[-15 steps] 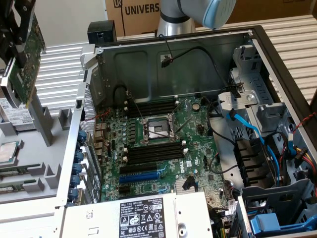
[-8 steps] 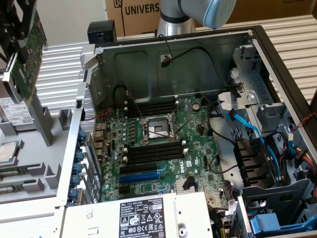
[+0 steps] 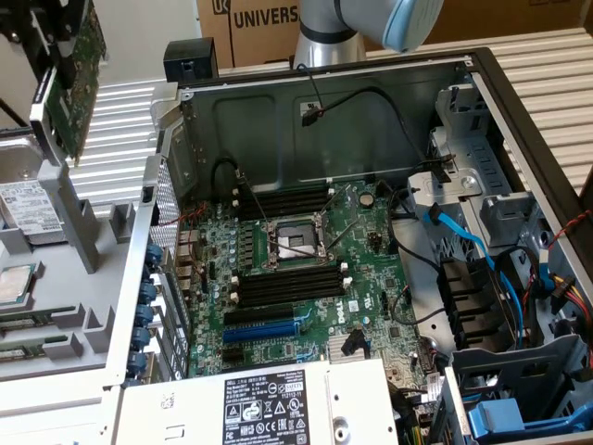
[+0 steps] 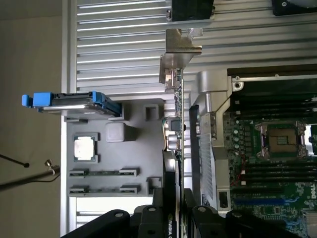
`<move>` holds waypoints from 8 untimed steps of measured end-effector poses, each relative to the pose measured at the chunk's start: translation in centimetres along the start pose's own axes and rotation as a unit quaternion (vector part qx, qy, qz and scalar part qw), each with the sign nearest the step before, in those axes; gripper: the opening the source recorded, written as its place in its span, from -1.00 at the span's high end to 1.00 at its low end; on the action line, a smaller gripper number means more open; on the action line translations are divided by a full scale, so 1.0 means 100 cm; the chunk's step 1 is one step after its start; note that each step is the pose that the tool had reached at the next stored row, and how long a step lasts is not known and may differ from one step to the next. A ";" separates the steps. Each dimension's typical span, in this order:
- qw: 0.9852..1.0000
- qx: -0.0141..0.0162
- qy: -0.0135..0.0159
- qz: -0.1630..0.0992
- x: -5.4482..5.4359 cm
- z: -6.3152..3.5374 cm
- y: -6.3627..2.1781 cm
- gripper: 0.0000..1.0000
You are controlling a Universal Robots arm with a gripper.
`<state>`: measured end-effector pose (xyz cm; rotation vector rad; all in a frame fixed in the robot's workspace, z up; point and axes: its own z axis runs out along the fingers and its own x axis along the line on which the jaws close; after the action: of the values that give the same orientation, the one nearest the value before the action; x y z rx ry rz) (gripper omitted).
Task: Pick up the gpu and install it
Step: 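Pick up the gpu and move the gpu toward the slot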
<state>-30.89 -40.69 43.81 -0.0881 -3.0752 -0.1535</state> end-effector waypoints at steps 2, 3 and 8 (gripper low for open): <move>1.000 -0.001 0.000 -0.001 -0.008 -0.0055 0.0009 0.47; 1.000 -0.002 0.000 -0.001 -0.011 -0.0079 0.0013 0.47; 1.000 -0.002 0.004 -0.002 -0.027 -0.0156 0.0029 0.47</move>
<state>-28.07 -40.71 45.22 -0.0804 -3.0682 -0.1585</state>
